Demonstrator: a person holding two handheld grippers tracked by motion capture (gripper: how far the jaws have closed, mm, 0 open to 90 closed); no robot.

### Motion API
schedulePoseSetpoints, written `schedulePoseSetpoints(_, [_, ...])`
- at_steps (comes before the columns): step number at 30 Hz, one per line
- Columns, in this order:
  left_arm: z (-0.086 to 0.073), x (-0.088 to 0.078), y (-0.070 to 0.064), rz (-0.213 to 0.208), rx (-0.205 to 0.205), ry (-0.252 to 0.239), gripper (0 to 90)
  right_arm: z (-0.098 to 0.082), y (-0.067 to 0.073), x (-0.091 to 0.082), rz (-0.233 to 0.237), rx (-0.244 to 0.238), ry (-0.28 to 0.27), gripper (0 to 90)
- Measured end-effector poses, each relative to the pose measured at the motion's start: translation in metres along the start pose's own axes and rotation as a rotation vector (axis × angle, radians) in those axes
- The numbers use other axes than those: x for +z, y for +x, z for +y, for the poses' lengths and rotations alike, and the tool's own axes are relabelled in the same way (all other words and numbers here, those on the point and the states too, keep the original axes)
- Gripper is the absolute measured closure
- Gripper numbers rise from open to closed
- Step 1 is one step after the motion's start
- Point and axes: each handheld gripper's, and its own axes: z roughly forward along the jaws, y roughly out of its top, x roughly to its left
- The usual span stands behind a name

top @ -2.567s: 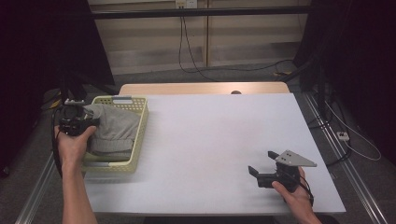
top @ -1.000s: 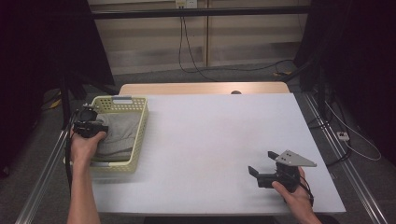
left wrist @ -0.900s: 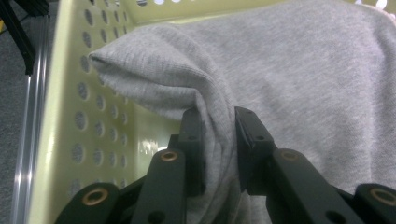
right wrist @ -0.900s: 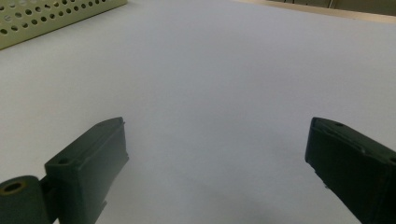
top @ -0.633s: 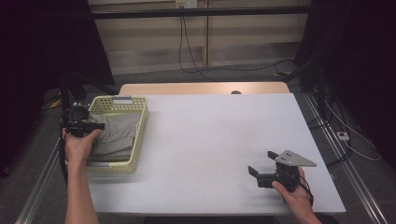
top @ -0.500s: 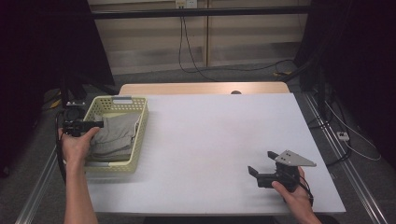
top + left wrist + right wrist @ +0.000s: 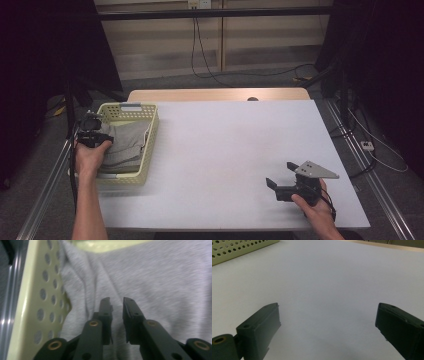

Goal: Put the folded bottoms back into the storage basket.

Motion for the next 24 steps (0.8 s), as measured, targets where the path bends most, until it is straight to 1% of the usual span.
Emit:
schedulePoseSetpoints(1, [0.001, 0.001, 0.000, 0.003, 0.000, 0.016, 80.1, 0.000, 0.000, 0.000, 0.000, -0.001, -0.001, 5.5])
schedulePoseSetpoints(4, [0.001, 0.007, -0.003, 0.021, 0.025, 0.047, 80.1, 0.000, 0.000, 0.000, 0.002, -0.002, 0.001, 5.5])
schedulePoseSetpoints(6, [0.002, 0.010, -0.004, 0.049, 0.037, 0.066, 80.1, 0.000, 0.000, 0.000, 0.001, -0.001, 0.000, 5.5])
schedulePoseSetpoints(7, [0.001, 0.012, -0.005, 0.057, 0.033, 0.074, 80.1, 0.000, 0.000, 0.000, 0.001, -0.001, 0.001, 5.5])
schedulePoseSetpoints(9, [0.001, 0.015, -0.005, 0.096, 0.044, 0.100, 80.1, 0.000, 0.000, 0.000, 0.001, 0.000, 0.002, 5.5])
schedulePoseSetpoints(10, [0.001, 0.017, -0.005, 0.108, 0.038, 0.110, 80.1, 0.000, 0.000, 0.000, 0.000, 0.001, 0.002, 5.5])
schedulePoseSetpoints(11, [0.001, 0.018, -0.005, 0.120, 0.047, 0.121, 80.0, 0.000, 0.000, 0.000, 0.000, 0.001, 0.001, 5.5])
schedulePoseSetpoints(12, [0.001, 0.019, -0.006, 0.127, 0.051, 0.125, 79.9, 0.000, 0.000, 0.000, 0.000, 0.001, 0.002, 5.5])
schedulePoseSetpoints(13, [0.001, 0.020, -0.007, 0.131, 0.045, 0.125, 79.9, 0.000, 0.000, 0.000, -0.001, -0.001, 0.003, 5.5])
schedulePoseSetpoints(15, [0.001, 0.021, -0.007, 0.127, 0.046, 0.132, 80.2, -0.001, 0.000, 0.000, -0.002, -0.002, 0.007, 5.5])
schedulePoseSetpoints(18, [0.000, 0.022, -0.008, 0.102, 0.058, 0.144, 87.3, -0.001, 0.000, 0.001, -0.001, -0.005, 0.008, 5.5])
schedulePoseSetpoints(19, [0.000, 0.022, -0.009, 0.091, 0.054, 0.144, 88.6, -0.001, 0.000, 0.001, -0.001, -0.005, 0.008, 5.5])
schedulePoseSetpoints(21, [0.000, 0.022, -0.007, 0.068, 0.051, 0.148, 89.5, -0.001, 0.000, 0.001, -0.002, -0.005, 0.009, 5.5])
schedulePoseSetpoints(22, [0.001, 0.022, -0.007, 0.066, 0.048, 0.144, 89.6, -0.001, 0.000, 0.001, -0.002, -0.004, 0.009, 5.5])
schedulePoseSetpoints(23, [0.001, 0.022, -0.007, 0.063, 0.059, 0.147, 89.8, -0.001, 0.001, 0.001, -0.002, -0.004, 0.010, 5.5])
schedulePoseSetpoints(24, [0.001, 0.022, -0.007, 0.058, 0.056, 0.146, 89.9, -0.001, 0.001, 0.001, -0.001, -0.003, 0.011, 5.5])
